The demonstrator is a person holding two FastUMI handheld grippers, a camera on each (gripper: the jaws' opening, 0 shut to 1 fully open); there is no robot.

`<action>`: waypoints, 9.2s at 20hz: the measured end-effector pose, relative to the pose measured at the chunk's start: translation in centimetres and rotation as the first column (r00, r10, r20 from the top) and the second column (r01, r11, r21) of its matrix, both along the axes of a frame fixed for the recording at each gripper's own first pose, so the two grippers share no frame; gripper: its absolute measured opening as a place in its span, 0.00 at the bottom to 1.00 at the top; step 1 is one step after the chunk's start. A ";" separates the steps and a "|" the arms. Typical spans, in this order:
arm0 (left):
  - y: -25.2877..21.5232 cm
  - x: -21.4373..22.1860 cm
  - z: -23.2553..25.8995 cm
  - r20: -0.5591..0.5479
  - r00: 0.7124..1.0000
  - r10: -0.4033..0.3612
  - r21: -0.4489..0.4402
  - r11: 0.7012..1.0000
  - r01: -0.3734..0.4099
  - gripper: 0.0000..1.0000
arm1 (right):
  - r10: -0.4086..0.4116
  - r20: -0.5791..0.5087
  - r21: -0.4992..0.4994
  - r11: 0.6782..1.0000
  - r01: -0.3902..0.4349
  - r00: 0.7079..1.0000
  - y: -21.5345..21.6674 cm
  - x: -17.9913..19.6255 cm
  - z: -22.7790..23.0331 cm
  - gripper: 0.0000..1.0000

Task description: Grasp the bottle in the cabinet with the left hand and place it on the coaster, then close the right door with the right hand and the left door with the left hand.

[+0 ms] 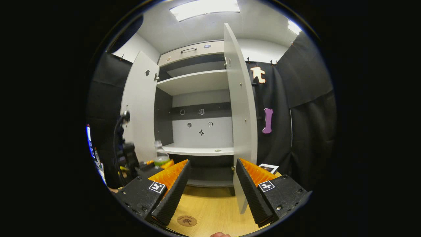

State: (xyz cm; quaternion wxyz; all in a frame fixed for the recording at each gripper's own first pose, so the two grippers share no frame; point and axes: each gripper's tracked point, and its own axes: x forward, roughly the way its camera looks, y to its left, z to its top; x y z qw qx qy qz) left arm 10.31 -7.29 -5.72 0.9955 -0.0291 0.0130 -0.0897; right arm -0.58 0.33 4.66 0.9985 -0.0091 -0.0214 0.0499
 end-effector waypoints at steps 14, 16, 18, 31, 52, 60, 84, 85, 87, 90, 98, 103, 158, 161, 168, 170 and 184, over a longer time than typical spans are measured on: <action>-5.4 -4.3 -15.5 -0.120 0.992 -0.046 0.064 0.996 0.054 0.73 | 0.068 -0.076 -0.041 0.997 -0.072 0.995 1.8 3.0 -0.2 0.85; -5.7 -4.9 -16.7 -0.140 0.989 -0.050 0.073 0.996 0.061 0.73 | 0.068 -0.085 -0.047 0.996 -0.072 0.994 1.9 3.0 -0.4 0.85; -5.7 -5.5 -16.9 -0.127 0.991 -0.046 0.075 0.996 0.055 0.73 | 0.066 -0.084 -0.049 0.996 -0.070 0.994 1.8 3.0 -0.5 0.85; -5.3 -6.5 -17.3 -0.161 0.986 -0.044 0.085 0.995 0.058 0.76 | 0.074 -0.109 -0.028 0.997 -0.077 0.991 2.4 2.4 -1.8 0.85; 0.1 -9.3 -0.5 -0.054 0.998 -0.039 -0.047 0.998 0.036 0.95 | -0.015 -0.026 0.041 0.999 0.016 1.000 -1.1 1.5 -1.9 0.85; 2.4 -9.3 2.7 -0.023 0.999 0.024 0.006 1.000 -0.024 0.94 | -0.100 0.135 0.146 0.986 0.080 0.986 -7.0 -0.1 5.0 0.84; 4.8 -10.4 2.9 -0.017 0.993 0.120 0.004 0.993 -0.120 0.95 | -0.190 0.223 0.076 0.981 0.177 0.956 -15.5 7.9 17.6 0.82; 5.0 -10.5 3.0 -0.015 0.992 0.123 0.003 0.992 -0.123 0.95 | -0.186 0.223 0.076 0.982 0.173 0.957 -15.2 7.8 17.7 0.82; 5.3 -10.7 3.2 -0.012 0.992 0.125 -0.002 0.992 -0.125 0.95 | -0.163 0.219 0.072 0.986 0.151 0.962 -13.7 7.8 17.6 0.81; 5.3 -10.9 3.5 -0.009 0.993 0.117 -0.004 0.993 -0.117 0.95 | -0.086 0.216 0.036 0.996 0.080 0.973 -10.0 8.0 17.3 0.81; 6.9 -12.2 3.9 -0.006 0.987 0.159 0.006 0.987 -0.159 0.95 | 0.098 0.184 0.071 0.991 -0.112 0.978 -1.9 11.0 16.2 0.82; 8.8 -12.7 4.1 -0.006 0.979 0.206 0.017 0.978 -0.206 0.95 | 0.079 0.220 0.058 0.994 -0.094 0.972 -1.6 11.7 17.1 0.82; 32.2 -7.2 16.3 0.069 0.853 0.517 -0.334 0.818 -0.469 0.93 | -0.042 -0.041 0.040 0.998 0.043 0.998 -5.5 -0.5 -3.8 0.83; 29.9 -6.8 16.9 0.070 0.868 0.491 -0.304 0.839 -0.451 0.93 | -0.046 -0.041 0.040 0.998 0.047 0.998 -5.8 -0.6 -3.8 0.83; 22.1 -5.3 16.2 0.061 0.952 0.300 -0.312 0.912 -0.268 0.93 | -0.058 -0.031 0.040 0.997 0.059 0.998 -6.5 -0.3 -3.4 0.83; 19.8 -4.3 16.0 0.061 0.968 0.244 -0.320 0.923 -0.213 0.99 | -0.072 -0.024 0.033 0.997 0.072 0.997 -6.9 -0.7 -3.3 0.83; 14.2 -4.4 16.5 0.143 0.975 0.168 -0.162 0.976 -0.144 1.00 | -0.113 -0.016 0.086 0.990 0.114 0.993 -7.3 -1.3 -3.3 0.83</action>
